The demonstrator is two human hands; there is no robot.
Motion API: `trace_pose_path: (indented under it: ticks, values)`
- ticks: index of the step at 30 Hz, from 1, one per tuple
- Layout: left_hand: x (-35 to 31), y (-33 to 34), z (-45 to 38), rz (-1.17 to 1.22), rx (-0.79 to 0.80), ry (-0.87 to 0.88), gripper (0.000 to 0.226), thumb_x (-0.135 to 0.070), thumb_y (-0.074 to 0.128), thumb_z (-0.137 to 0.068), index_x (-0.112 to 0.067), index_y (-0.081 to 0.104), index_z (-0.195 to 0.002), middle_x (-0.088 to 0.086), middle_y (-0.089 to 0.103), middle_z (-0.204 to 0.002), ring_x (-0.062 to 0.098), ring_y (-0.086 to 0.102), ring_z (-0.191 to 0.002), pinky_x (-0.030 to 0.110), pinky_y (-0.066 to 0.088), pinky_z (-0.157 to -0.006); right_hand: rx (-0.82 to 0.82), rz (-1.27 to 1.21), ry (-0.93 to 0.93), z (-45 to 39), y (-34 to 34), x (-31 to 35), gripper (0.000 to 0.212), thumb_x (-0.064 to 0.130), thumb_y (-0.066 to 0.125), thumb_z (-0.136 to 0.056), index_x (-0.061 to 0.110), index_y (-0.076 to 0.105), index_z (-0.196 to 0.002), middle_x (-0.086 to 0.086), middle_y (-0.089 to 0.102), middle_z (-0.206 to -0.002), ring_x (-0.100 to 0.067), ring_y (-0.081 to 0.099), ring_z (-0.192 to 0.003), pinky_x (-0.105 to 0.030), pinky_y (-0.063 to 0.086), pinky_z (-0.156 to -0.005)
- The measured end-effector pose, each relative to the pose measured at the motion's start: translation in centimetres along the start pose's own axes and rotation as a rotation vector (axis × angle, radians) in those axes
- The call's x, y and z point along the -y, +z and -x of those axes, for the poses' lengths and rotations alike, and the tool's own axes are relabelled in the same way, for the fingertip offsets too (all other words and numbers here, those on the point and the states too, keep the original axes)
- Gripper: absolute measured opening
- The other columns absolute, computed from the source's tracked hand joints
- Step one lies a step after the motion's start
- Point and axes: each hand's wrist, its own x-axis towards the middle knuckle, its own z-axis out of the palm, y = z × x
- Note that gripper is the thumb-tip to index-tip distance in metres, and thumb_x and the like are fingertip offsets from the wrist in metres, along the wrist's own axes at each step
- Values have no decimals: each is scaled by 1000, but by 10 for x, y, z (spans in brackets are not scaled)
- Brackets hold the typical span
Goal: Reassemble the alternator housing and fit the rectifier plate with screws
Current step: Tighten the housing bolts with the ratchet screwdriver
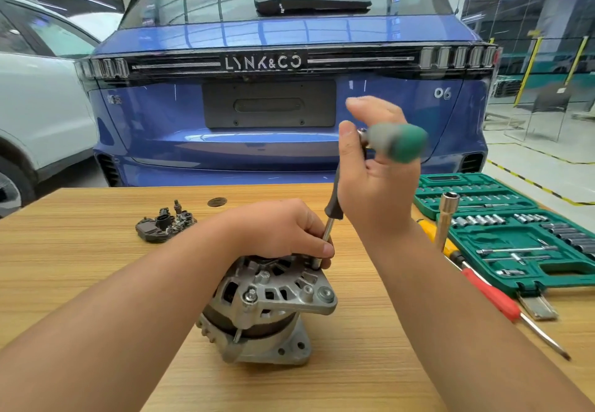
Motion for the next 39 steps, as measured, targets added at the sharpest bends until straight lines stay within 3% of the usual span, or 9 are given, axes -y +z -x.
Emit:
trace_pose_path:
  ticks: [6,9,14,18,21,27,30,36,39]
  values:
    - [0,1,1,-18,-6,3,21,-52,59,-97,-43,77,-90,-18,74,-91,11,68,-88,45,55,-91,263,-77,133,-3,-7,7,31,-4,50,-95,7,61,-122,-7,66,-109,-32,64,-101,-51,52,-89]
    - [1,1,3,-5,-1,10,21,-51,59,-98,-42,77,-92,-17,75,-94,12,69,-91,48,55,-94,455,-310,243,-7,-20,2,36,21,40,-99,17,53,-132,2,59,-126,-14,56,-121,-37,46,-103]
    - [1,0,4,-5,3,20,19,-50,60,-97,-44,77,-93,-17,75,-96,12,69,-95,49,54,-96,504,-271,181,-10,-26,-5,51,51,27,-106,16,53,-134,11,59,-122,-7,58,-117,-26,44,-99]
    - [0,1,3,-5,1,14,20,-50,59,-97,-42,77,-93,-17,75,-96,12,70,-93,47,55,-94,491,-250,180,-17,-27,-3,32,37,32,-106,30,63,-110,27,62,-107,1,60,-104,-14,42,-88]
    - [1,2,2,0,-11,9,20,-50,59,-98,-41,77,-93,-17,75,-93,11,69,-89,41,56,-89,500,-222,209,-24,-32,1,29,29,42,-108,23,66,-92,26,60,-82,5,55,-82,-8,37,-75]
    - [1,3,-1,-2,-3,27,22,-51,61,-97,-37,78,-91,-15,72,-78,-1,58,-62,25,44,-67,441,215,379,-33,-24,13,50,58,54,-94,26,50,-56,9,42,-47,-16,45,-54,-37,38,-62]
    - [2,4,-1,-15,-11,32,22,-50,61,-98,-37,77,-91,-16,71,-76,-3,56,-60,24,43,-65,413,332,453,-35,-19,15,53,57,56,-95,25,50,-53,7,44,-45,-20,46,-56,-37,38,-60]
    - [1,2,-1,-35,-1,44,21,-50,60,-98,-40,77,-93,-20,68,-74,-4,55,-61,24,39,-64,446,-414,1031,-44,-35,12,13,23,66,-96,11,72,-93,0,61,-61,-14,60,-56,-29,56,-64]
    - [0,1,1,-29,16,46,18,-50,61,-97,-41,77,-94,-20,70,-78,-3,58,-65,26,43,-67,461,-861,1352,-47,-37,12,24,20,67,-80,10,70,-102,0,60,-64,-16,56,-54,-36,57,-73]
